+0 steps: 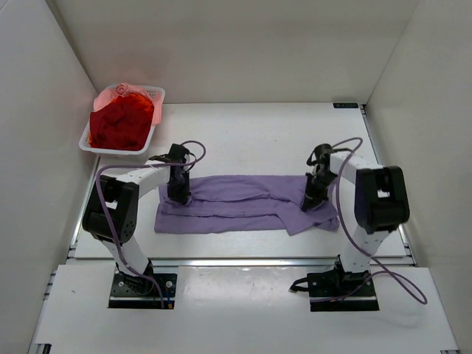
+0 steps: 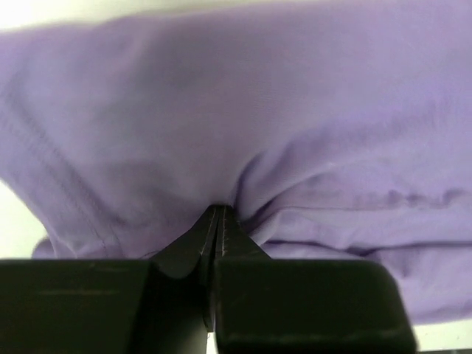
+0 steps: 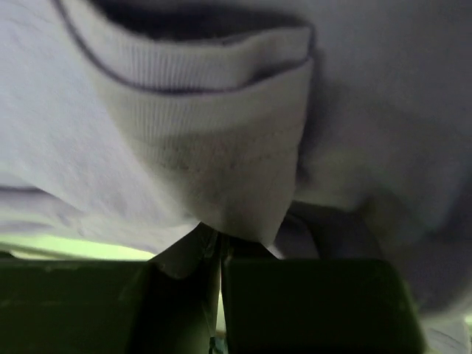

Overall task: Fold and stack the t-shirts
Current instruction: Rotate the tshirt 90 degrees

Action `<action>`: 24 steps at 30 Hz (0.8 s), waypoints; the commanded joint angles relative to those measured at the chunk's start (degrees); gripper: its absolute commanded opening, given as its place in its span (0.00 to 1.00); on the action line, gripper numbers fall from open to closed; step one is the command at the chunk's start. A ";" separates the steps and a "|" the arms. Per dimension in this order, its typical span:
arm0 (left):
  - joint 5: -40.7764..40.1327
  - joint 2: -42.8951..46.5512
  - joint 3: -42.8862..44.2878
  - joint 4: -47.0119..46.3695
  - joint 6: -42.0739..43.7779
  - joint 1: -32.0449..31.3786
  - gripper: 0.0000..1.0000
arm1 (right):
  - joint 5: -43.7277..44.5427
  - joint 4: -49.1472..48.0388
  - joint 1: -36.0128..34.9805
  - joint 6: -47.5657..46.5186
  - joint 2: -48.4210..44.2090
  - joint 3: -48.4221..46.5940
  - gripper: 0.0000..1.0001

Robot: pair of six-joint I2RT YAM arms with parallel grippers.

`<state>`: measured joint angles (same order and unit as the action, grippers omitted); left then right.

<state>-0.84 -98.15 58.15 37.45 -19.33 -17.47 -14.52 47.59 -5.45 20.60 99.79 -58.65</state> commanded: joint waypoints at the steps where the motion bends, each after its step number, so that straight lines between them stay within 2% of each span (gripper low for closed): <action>1: 2.07 -0.02 -3.13 4.64 1.13 -1.42 0.09 | 3.10 -7.25 -0.88 -0.82 7.77 -11.90 0.00; 4: 3.04 -0.02 -4.62 5.43 0.79 -3.34 0.06 | 2.40 -5.15 -1.31 -3.97 17.09 -27.97 0.00; 7: 5.67 0.33 -6.29 6.05 -0.17 -7.73 0.04 | -0.85 2.21 -2.62 -8.81 32.08 -52.96 0.00; 8: 6.28 0.24 -5.77 6.49 -0.35 -9.84 0.04 | -0.60 4.59 -3.59 -10.04 35.27 -58.01 0.00; 10: 9.44 -1.25 -5.16 7.63 -0.88 -12.48 0.03 | -2.52 11.18 -3.69 -11.98 45.01 -76.10 0.00; 13: 12.00 -2.04 -4.28 8.51 -1.50 -15.22 0.04 | -6.74 6.64 -2.11 -10.67 44.62 -75.20 0.01; 15: 12.88 -1.96 -2.61 9.21 -1.06 -15.31 0.06 | -4.48 7.77 -1.75 -12.85 43.92 -77.65 0.03; 18: 13.94 -0.12 1.68 11.49 -0.97 -13.65 0.09 | -4.28 7.34 -0.62 -13.92 38.06 -76.18 0.07; 21: 12.53 1.64 8.97 14.57 -0.80 -11.36 0.21 | -2.45 6.99 0.35 -14.19 30.33 -75.13 0.13; 22: 12.27 1.64 11.87 15.88 -0.53 -10.92 0.30 | -2.00 7.42 0.53 -14.18 26.90 -74.25 0.16; 24: 12.71 1.38 16.53 17.21 -0.18 -8.73 0.43 | -1.30 7.42 -0.08 -14.88 20.38 -70.12 0.30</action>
<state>10.24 -98.80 67.31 52.40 -19.73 -28.80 -17.19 54.96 -5.82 7.33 134.61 -129.73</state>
